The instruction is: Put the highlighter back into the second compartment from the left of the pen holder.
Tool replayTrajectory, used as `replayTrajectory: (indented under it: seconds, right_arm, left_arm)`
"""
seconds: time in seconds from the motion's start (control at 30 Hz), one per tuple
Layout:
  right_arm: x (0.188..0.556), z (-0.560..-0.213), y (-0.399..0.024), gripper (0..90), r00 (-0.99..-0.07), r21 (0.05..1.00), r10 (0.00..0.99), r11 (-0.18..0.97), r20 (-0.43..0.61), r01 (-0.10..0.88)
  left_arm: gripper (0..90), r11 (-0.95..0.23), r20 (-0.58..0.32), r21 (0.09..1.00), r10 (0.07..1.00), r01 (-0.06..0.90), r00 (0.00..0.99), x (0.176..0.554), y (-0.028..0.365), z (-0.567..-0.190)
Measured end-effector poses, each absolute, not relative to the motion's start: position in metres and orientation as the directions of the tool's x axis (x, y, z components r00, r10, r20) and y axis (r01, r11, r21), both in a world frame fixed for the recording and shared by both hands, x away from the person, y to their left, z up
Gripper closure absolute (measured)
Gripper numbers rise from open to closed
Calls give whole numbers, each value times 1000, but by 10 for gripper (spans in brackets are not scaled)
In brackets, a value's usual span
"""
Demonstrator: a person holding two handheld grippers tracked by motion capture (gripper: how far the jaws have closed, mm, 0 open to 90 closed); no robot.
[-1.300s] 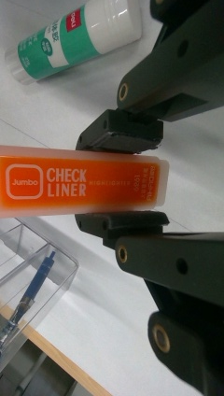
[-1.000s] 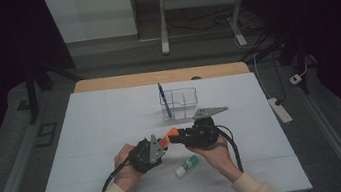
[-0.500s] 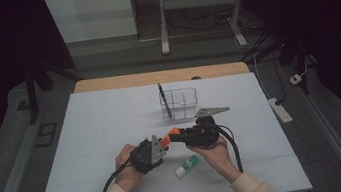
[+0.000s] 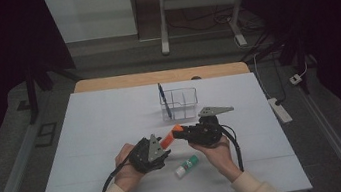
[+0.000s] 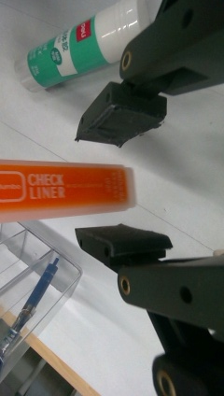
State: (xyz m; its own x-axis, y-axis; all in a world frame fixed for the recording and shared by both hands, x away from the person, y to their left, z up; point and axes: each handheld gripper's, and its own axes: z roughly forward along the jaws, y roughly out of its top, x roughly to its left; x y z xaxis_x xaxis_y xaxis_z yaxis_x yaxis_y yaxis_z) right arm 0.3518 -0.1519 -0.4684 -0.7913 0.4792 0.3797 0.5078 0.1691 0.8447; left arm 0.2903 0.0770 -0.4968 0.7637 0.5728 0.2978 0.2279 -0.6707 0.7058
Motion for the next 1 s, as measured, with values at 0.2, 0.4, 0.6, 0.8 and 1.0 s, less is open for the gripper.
replayTrajectory:
  seconds: [0.2, 0.4, 0.6, 0.8, 1.0]
  right_arm:
    - [353, -466, -157, 707, -787, 851, 491, 154, 375, 502]
    - [353, -464, -161, 708, -786, 858, 498, 146, 366, 492]
    - [354, -462, -164, 708, -792, 864, 496, 148, 357, 482]
    - [353, -459, -164, 708, -795, 869, 498, 148, 346, 471]
    - [353, -455, -167, 708, -798, 878, 502, 144, 333, 457]
  left_arm:
    - [415, -648, 250, 715, 588, 263, 769, 293, 83, -496]
    - [397, -605, 196, 738, 615, 298, 763, 293, 96, -493]
    - [379, -586, 166, 740, 635, 330, 754, 292, 110, -495]
    - [362, -576, 158, 737, 655, 354, 739, 285, 128, -497]
    - [360, -555, 138, 734, 687, 392, 714, 276, 151, -500]
